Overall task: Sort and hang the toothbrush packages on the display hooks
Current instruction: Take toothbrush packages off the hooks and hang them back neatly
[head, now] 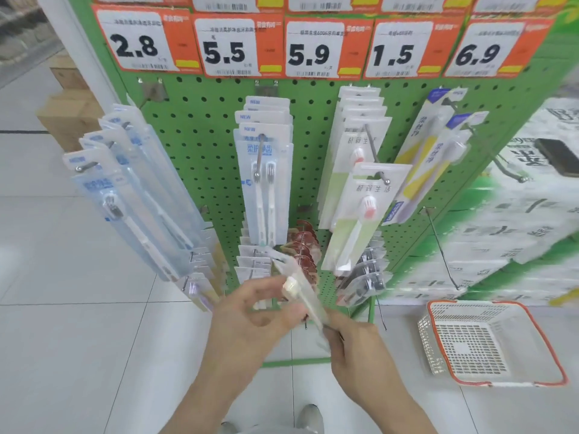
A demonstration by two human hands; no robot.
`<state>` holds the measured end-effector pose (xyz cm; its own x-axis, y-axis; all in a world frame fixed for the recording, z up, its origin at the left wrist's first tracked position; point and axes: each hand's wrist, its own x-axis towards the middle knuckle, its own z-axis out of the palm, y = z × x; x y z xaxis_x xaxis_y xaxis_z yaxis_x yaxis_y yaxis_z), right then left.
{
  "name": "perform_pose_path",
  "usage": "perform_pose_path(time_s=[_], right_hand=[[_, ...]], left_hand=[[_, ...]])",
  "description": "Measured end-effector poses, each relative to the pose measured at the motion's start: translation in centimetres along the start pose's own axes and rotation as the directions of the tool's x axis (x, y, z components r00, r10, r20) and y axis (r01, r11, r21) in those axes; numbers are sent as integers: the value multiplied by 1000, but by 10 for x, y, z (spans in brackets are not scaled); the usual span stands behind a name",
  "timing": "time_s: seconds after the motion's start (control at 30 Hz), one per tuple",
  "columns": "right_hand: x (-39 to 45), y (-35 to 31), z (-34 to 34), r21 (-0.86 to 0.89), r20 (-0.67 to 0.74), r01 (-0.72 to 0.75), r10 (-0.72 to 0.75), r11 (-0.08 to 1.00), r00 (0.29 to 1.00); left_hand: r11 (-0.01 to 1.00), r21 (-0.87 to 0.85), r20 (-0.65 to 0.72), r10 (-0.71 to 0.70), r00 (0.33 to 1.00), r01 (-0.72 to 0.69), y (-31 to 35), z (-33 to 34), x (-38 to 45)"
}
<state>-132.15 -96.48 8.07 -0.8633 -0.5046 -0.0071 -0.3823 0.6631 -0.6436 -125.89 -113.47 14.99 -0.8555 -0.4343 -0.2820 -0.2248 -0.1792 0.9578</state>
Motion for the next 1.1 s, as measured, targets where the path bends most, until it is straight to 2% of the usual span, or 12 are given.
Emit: perform_pose_path(time_s=[0.07,0.17,0.3,0.37,0.5,0.63,0.9,1.1], right_hand=[[0,4,-6,148,-34,-47,53,988,998],[-1,6,-22,354,-13,-20,27,935,1000],[-3,2,-49,590,43,3,-36,807,998],[-4,3,-58,667,24,28,-59,744,998],[-3,-4,-69,817,-52,94,-90,569,995],[1,-2,-69,904,-112,138,-86,404,990],[4,-4,-71,894,-79,71,1,442,997],[5,-2,-70,900,-58,20,74,436,996]], left_hand=[[966,223,82,117,990,-132,-1,11,-3],[873,381,49,310,949,-305,-3,23,-2],[902,234,166,331,929,-364,8,29,2],[887,204,201,375,905,-413,18,34,1],[858,139,163,473,866,-495,29,45,1],[870,50,99,485,869,-491,36,52,3],[904,8,86,425,901,-427,34,58,10],[925,46,116,370,922,-377,31,58,20]])
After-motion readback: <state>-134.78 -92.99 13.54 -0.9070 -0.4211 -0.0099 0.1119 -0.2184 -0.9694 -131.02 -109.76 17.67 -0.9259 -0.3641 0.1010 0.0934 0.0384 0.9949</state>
